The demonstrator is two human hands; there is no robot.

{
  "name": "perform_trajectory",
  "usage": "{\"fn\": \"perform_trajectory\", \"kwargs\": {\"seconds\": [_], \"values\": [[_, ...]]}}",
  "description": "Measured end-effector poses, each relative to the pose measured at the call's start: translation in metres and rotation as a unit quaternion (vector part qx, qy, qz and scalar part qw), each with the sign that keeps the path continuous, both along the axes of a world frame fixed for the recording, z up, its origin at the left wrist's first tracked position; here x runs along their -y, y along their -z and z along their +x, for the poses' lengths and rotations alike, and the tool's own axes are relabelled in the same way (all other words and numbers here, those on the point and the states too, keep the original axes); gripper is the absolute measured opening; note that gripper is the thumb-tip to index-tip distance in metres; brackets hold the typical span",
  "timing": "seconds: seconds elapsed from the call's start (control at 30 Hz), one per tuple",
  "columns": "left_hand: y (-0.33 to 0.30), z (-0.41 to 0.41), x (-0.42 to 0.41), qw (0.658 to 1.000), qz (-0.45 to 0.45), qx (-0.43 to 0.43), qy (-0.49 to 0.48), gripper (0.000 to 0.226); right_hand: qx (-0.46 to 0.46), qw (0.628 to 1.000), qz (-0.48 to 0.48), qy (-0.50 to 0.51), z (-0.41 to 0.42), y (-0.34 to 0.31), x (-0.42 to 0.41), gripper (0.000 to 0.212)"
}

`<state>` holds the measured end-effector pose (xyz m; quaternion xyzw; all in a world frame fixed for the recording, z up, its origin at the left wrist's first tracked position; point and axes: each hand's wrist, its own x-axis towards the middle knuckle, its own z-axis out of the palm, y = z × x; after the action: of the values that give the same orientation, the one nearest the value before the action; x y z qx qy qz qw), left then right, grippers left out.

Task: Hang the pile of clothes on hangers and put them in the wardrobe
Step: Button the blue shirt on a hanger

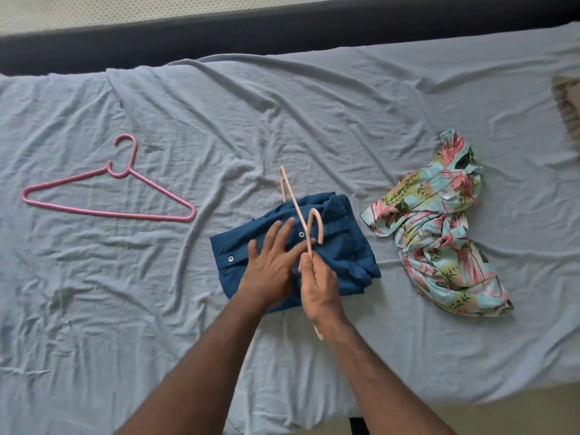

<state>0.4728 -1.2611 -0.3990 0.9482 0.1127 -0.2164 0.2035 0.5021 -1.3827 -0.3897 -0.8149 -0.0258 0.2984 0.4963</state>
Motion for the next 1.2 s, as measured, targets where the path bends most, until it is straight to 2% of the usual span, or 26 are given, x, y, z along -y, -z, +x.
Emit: {"fn": "perform_trajectory", "kwargs": {"seconds": [0.07,0.13,0.2,0.27,0.37,0.43,0.5,0.53,0.63,0.73,0.83,0.93,1.03,1.13,1.2], "values": [[0.0,0.014,-0.007,0.994,0.017,-0.009,0.11,0.091,-0.012,0.998,0.025,-0.053,0.013,-0.017,0.003,0.036],[-0.003,0.028,-0.018,0.982,0.041,-0.033,0.182,0.099,-0.014,0.991,0.035,-0.128,0.028,-0.033,0.006,0.033],[-0.013,0.04,-0.031,0.967,0.059,-0.095,0.23,0.097,0.004,0.98,0.041,-0.192,0.042,-0.055,0.004,0.031],[-0.032,0.047,-0.044,0.959,0.089,-0.11,0.245,0.08,0.016,0.972,0.049,-0.231,0.052,-0.077,-0.003,0.029],[-0.074,0.043,-0.064,0.969,0.107,0.033,0.22,0.017,0.038,0.96,0.066,-0.271,0.067,-0.12,-0.021,0.033],[-0.102,0.041,-0.076,0.974,0.084,0.065,0.201,0.025,0.068,0.95,0.064,-0.298,0.077,-0.146,-0.037,0.034],[-0.142,0.038,-0.092,0.974,0.127,0.012,0.186,0.014,0.108,0.938,0.049,-0.327,0.083,-0.176,-0.058,0.035],[-0.161,0.032,-0.106,0.97,0.169,-0.02,0.171,0.019,0.135,0.929,0.04,-0.342,0.085,-0.194,-0.07,0.035],[-0.209,0.011,-0.149,0.97,0.194,-0.032,0.143,0.023,0.182,0.905,0.008,-0.384,0.088,-0.237,-0.089,0.019],[-0.267,-0.018,-0.192,0.974,0.203,-0.023,0.097,0.026,0.21,0.903,-0.018,-0.375,0.081,-0.27,-0.103,0.02],[-0.343,-0.06,-0.237,0.971,0.231,0.003,0.056,0.024,0.225,0.907,0.011,-0.356,0.044,-0.316,-0.137,0.016],[-0.417,-0.106,-0.274,0.968,0.251,0.001,0.017,0.022,0.268,0.895,0.058,-0.352,-0.008,-0.369,-0.185,0.013],[-0.492,-0.167,-0.306,0.968,0.248,-0.032,-0.036,0.032,0.384,0.853,0.127,-0.33,-0.06,-0.439,-0.239,0.019],[-0.556,-0.234,-0.331,0.969,0.209,-0.057,-0.119,0.052,0.447,0.795,0.185,-0.367,-0.103,-0.507,-0.288,0.026],[-0.596,-0.286,-0.342,0.965,0.19,-0.036,-0.178,0.057,0.478,0.749,0.226,-0.399,-0.135,-0.548,-0.314,0.028]]}}
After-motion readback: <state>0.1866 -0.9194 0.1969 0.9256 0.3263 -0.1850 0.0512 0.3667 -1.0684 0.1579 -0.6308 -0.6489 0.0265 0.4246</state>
